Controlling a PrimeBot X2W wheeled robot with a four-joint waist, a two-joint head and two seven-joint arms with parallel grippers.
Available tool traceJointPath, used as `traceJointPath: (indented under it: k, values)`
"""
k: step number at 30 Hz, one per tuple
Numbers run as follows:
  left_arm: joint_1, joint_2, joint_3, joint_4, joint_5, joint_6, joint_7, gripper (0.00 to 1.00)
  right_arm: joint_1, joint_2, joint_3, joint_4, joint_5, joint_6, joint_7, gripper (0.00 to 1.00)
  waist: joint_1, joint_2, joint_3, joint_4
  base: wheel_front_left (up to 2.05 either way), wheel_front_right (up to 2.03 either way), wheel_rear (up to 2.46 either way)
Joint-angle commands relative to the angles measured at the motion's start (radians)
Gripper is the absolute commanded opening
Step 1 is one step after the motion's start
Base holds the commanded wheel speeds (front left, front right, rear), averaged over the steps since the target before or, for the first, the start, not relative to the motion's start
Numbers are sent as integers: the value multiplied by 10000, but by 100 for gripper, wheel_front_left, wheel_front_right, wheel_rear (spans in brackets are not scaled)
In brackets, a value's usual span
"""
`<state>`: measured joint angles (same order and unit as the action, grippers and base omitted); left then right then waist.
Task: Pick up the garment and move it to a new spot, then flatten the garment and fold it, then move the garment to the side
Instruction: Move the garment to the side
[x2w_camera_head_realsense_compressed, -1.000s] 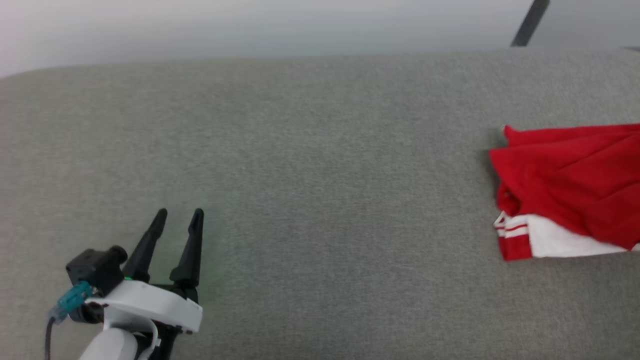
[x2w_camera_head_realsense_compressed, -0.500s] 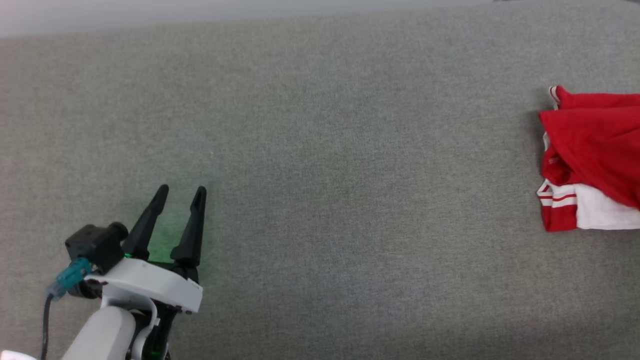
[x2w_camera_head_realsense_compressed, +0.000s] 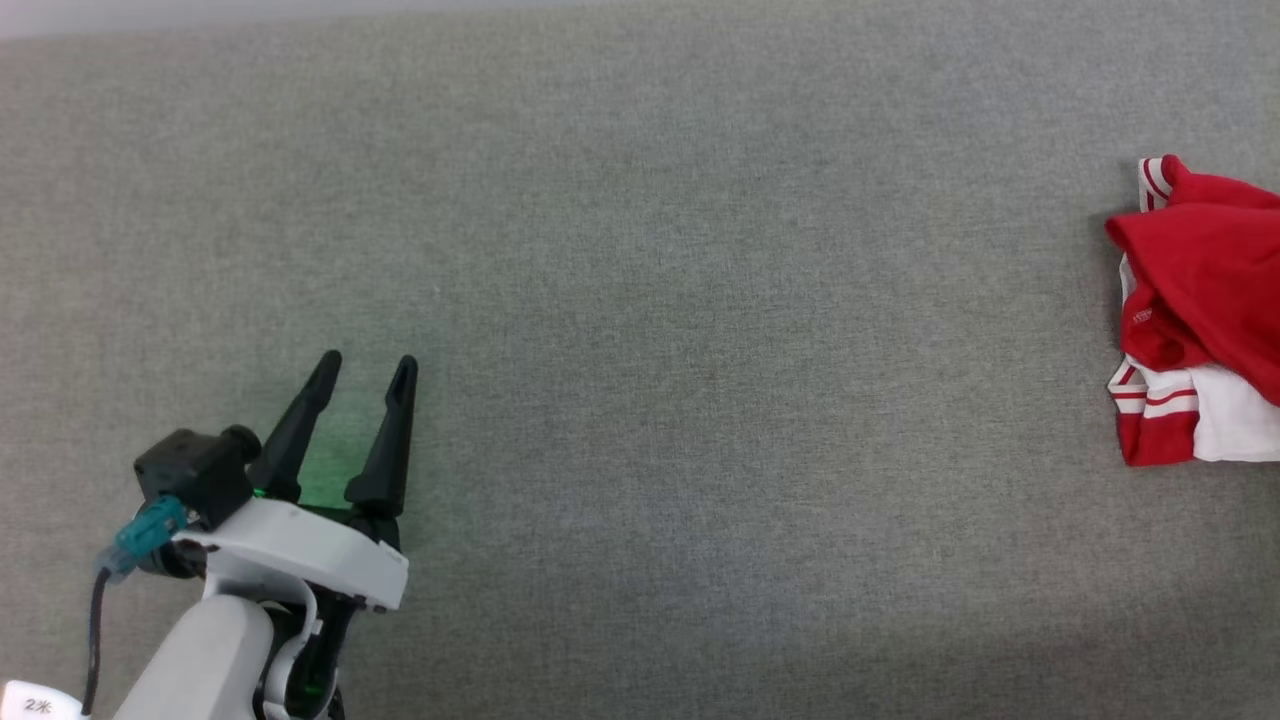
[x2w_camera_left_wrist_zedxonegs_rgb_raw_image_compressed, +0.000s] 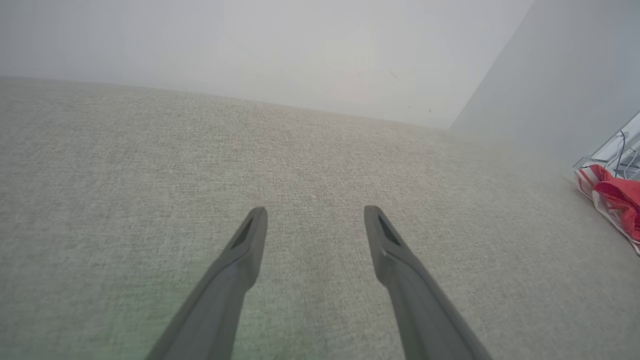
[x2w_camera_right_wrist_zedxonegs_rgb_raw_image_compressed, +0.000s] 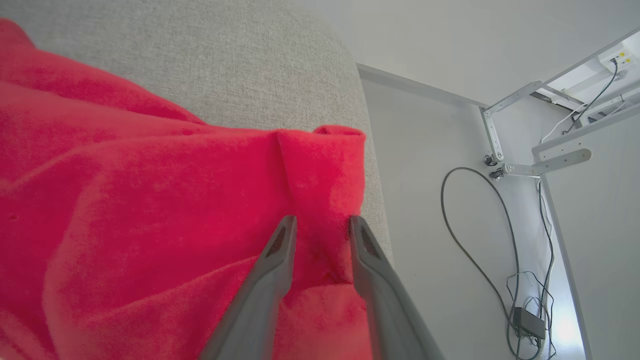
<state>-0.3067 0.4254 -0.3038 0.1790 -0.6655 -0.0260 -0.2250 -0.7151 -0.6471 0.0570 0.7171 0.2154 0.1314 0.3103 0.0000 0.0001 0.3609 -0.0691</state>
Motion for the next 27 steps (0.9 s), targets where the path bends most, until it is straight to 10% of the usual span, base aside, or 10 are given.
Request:
traceJointPath:
  k: [1,3,27]
  values:
    - [-11,-10,6,29,43,33,-58,100,-145,38,-1,77,-57,-15,-152,86,0,-1,-80,21,0,0,0]
    - [84,-41,35,76,-8,48,-79,100,-187,58,35,262,-165,-15,-331,100,0,-1,-210,32,0,0,0]
    - [2288,66,1114,-31,-350,443,-380,100,1741,1811,-266,-1199,-691,-15,-4218,100,0,-1,-2851,133,0,0,0]
